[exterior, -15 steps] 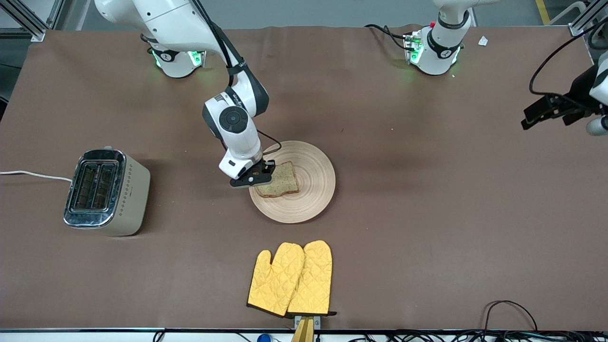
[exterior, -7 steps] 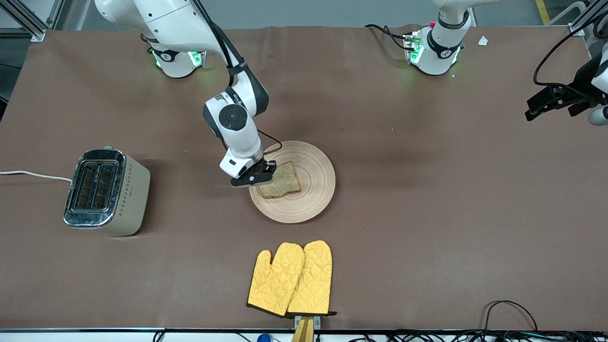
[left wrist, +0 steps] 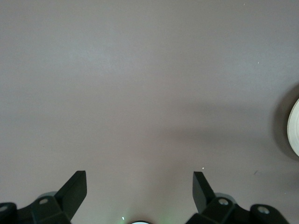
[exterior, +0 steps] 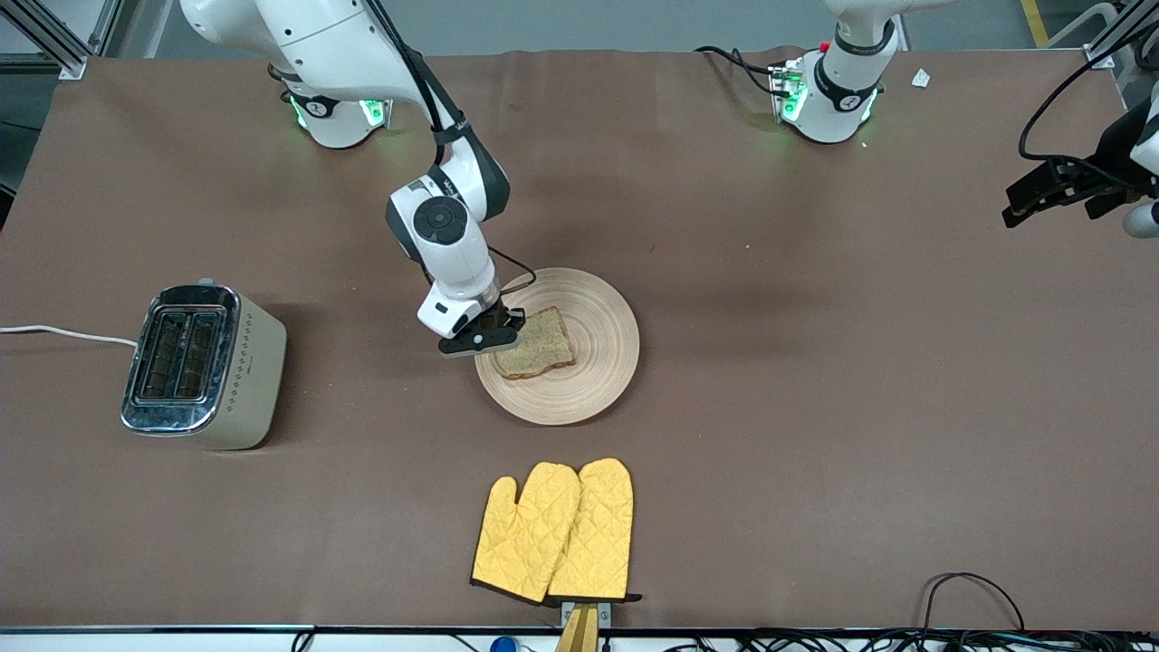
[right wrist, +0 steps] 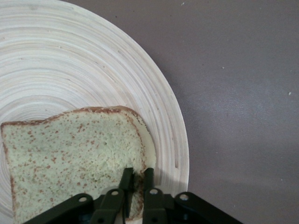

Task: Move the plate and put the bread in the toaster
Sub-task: 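Lift the bread with the right gripper and carry it over the toaster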

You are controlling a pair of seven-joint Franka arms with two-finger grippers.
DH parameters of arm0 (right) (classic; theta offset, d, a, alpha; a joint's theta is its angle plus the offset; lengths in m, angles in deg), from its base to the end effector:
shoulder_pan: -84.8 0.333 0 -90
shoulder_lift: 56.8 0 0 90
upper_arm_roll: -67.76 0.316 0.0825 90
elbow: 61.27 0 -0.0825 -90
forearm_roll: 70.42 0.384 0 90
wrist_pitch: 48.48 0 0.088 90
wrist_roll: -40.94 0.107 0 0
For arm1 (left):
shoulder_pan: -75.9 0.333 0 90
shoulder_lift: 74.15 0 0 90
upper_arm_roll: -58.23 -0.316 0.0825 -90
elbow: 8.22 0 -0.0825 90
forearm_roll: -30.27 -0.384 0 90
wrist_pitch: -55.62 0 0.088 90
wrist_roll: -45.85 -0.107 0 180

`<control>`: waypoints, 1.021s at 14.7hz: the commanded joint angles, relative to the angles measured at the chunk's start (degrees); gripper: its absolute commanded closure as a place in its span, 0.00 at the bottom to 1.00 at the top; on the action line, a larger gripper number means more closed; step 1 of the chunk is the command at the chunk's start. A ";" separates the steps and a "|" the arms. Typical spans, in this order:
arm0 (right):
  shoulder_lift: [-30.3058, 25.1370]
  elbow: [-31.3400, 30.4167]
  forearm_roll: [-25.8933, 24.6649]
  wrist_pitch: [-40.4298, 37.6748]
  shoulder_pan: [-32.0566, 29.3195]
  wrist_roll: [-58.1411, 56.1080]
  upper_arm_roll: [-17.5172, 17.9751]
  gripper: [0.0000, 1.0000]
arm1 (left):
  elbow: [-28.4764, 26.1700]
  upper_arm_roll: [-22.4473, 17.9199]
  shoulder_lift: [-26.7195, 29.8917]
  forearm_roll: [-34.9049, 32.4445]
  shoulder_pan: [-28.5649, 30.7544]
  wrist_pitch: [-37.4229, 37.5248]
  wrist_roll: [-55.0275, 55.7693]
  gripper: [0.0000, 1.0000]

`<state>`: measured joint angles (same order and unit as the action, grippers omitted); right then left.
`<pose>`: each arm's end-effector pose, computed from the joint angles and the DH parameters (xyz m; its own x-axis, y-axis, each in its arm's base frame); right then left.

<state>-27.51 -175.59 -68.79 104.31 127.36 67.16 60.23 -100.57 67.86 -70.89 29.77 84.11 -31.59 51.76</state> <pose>0.5106 0.3607 0.2191 0.9749 0.1462 0.1682 0.1533 -0.9877 -0.0303 0.5315 -0.0149 0.6315 0.9964 0.0793 -0.0315 0.0786 -0.9967 -0.0216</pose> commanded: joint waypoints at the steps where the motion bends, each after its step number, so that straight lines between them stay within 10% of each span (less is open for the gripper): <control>1: -1.77 -0.73 -0.49 -1.25 0.41 1.19 -0.12 0.99 | 1.99 0.13 -1.07 -0.48 -0.22 1.43 -0.28 0.00; 9: -11.35 23.06 -1.62 -52.01 -3.45 1.04 -1.08 0.99 | 3.12 -0.40 -0.28 -0.30 0.04 2.66 -1.06 0.00; 15: -16.37 24.32 -21.37 -61.11 -6.52 -9.05 -4.07 0.99 | 3.57 -0.49 -1.07 -0.30 0.04 2.93 -0.45 0.00</control>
<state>-43.06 -150.36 -84.84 44.04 122.03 62.17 55.99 -98.17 67.56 -71.48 29.77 84.18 -29.94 51.76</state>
